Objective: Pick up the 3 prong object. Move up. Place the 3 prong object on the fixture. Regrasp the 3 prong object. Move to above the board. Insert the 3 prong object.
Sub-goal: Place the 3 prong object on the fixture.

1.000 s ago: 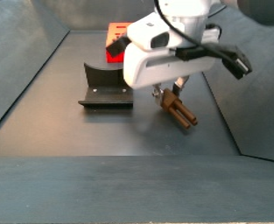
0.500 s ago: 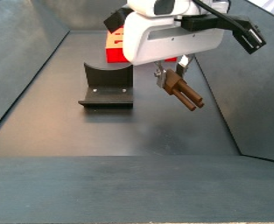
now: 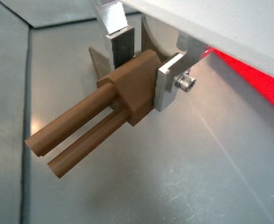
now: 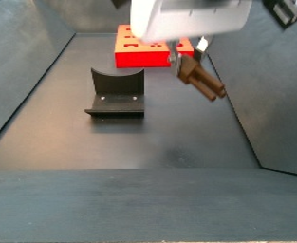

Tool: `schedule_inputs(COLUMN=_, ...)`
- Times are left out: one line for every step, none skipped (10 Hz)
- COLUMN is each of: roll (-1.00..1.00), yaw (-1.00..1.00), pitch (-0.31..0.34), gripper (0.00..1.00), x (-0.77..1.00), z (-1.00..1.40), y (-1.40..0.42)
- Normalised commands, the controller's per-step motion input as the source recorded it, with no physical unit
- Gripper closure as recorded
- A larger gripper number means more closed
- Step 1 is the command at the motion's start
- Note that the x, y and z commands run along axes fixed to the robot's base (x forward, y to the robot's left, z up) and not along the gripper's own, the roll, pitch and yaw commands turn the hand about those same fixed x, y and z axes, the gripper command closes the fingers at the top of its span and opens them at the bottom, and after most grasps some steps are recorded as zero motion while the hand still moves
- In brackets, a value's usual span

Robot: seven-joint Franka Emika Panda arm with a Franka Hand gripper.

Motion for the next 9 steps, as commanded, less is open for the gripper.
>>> schedule_inputs(roll=0.03, yaw=-0.01, pitch=0.043, gripper=1.0, x=-0.01, z=0.89, y=0.02)
schedule_inputs(roll=0.03, yaw=-0.01, pitch=0.051, gripper=1.0, x=-0.01, z=0.72, y=0.02)
schedule_inputs(roll=0.04, yaw=-0.01, pitch=0.068, gripper=1.0, x=-0.01, z=0.5, y=0.02)
schedule_inputs(roll=0.04, yaw=-0.01, pitch=0.077, gripper=1.0, x=0.0, z=0.33, y=0.02)
schedule_inputs(roll=0.04, yaw=-0.01, pitch=0.084, gripper=1.0, x=0.01, z=0.17, y=0.02)
schedule_inputs(roll=-0.01, yaw=-1.0, pitch=0.017, gripper=1.0, x=1.0, z=-0.06, y=-0.89)
schedule_inputs(roll=-0.01, yaw=-1.0, pitch=0.02, gripper=1.0, x=1.0, z=-0.07, y=-0.87)
schedule_inputs(roll=-0.01, yaw=-1.0, pitch=0.025, gripper=1.0, x=1.0, z=-0.07, y=-0.81)
schedule_inputs(roll=0.0, yaw=-1.0, pitch=0.035, gripper=1.0, x=1.0, z=-0.07, y=-0.69)
